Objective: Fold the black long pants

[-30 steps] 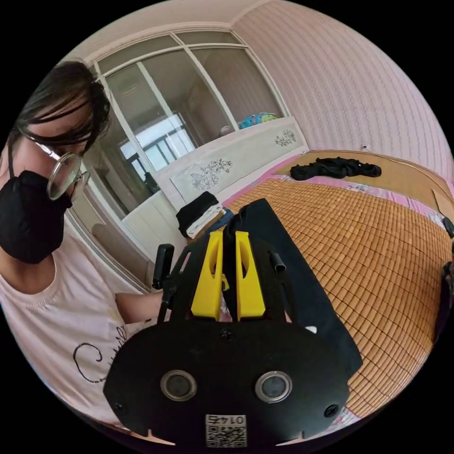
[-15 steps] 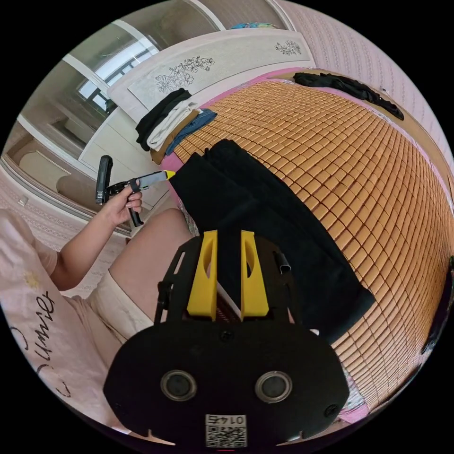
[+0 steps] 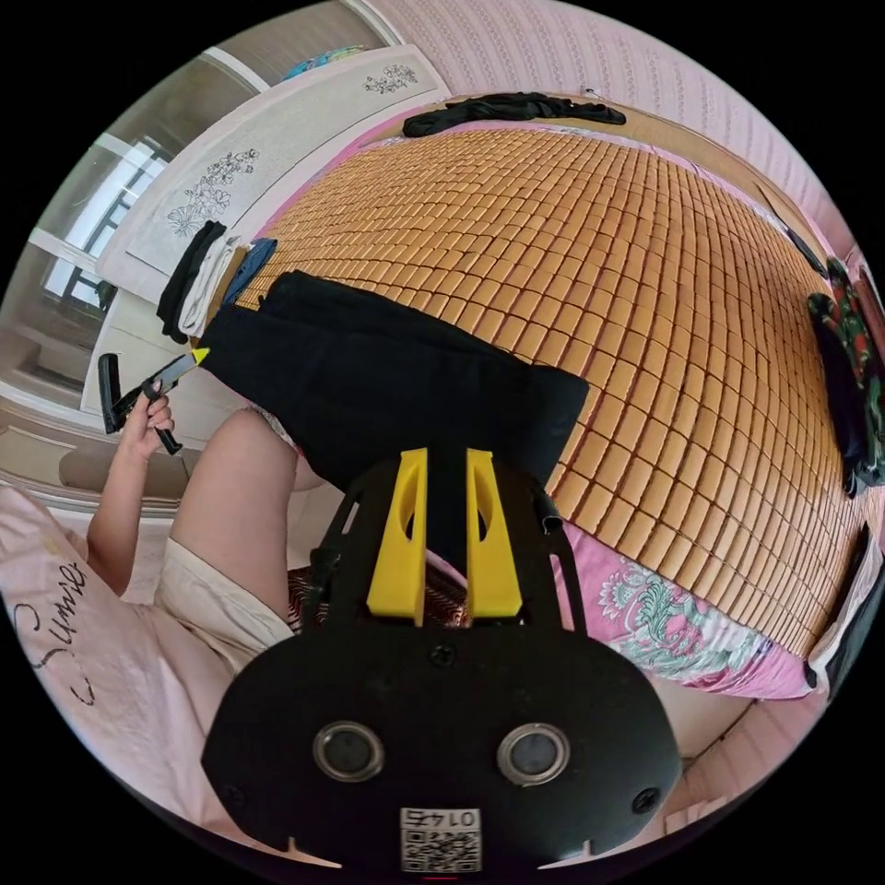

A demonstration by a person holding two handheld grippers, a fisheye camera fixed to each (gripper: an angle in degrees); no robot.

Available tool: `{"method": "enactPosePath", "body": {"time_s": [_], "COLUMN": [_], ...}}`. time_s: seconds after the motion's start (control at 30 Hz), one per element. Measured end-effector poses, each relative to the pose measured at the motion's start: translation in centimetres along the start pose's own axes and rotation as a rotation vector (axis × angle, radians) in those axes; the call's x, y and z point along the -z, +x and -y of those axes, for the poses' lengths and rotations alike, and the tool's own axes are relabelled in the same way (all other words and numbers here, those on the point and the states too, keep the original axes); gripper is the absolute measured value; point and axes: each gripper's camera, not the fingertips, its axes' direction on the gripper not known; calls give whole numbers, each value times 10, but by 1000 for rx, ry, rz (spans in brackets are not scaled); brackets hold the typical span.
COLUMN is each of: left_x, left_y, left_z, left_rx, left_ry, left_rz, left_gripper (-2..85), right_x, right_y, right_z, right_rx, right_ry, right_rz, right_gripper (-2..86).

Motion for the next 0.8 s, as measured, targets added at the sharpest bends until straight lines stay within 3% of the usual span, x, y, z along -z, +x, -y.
{"method": "enactPosePath", "body": {"time_s": [0.03, 0.1, 0.17, 0.23, 0.33, 0.4, 0.5, 0.67, 0.73, 0.8], "left_x": [8, 46, 57, 43, -25, -96, -103, -53, -59, -98], "left_y": [17, 97, 135, 142, 99, 50, 37, 98, 136, 191], "left_z": [1, -6, -3, 16, 29, 19, 0, -23, -31, -40], "left_rx": [-59, -419, -547, -522, -377, -291, -193, -272, -336, -355], "left_ry": [29, 273, 369, 316, 182, -81, -140, 28, 3, -163], "left_rz": [16, -14, -43, 20, 257, 403, 532, 280, 114, -23], "left_gripper": [0, -2, -2, 1, 16, 17, 5, -7, -9, -9], "right_x": [0, -1, -5, -8, -14, -21, -32, -28, -30, -37], "right_y": [3, 7, 11, 13, 13, 13, 15, 5, -10, -31], "right_z": [0, 1, 3, 6, 12, 17, 26, 51, 74, 106], "right_rx": [-12, -22, -34, -40, -40, -38, -35, 51, 132, 217], "right_ry": [-1, 2, -5, -8, -5, -9, -46, -18, 6, 17], "right_rz": [-15, -30, -21, -12, -13, -7, -46, -60, -4, 42], "right_gripper": [67, 65, 64, 64, 65, 68, 73, 37, 14, 5]}}
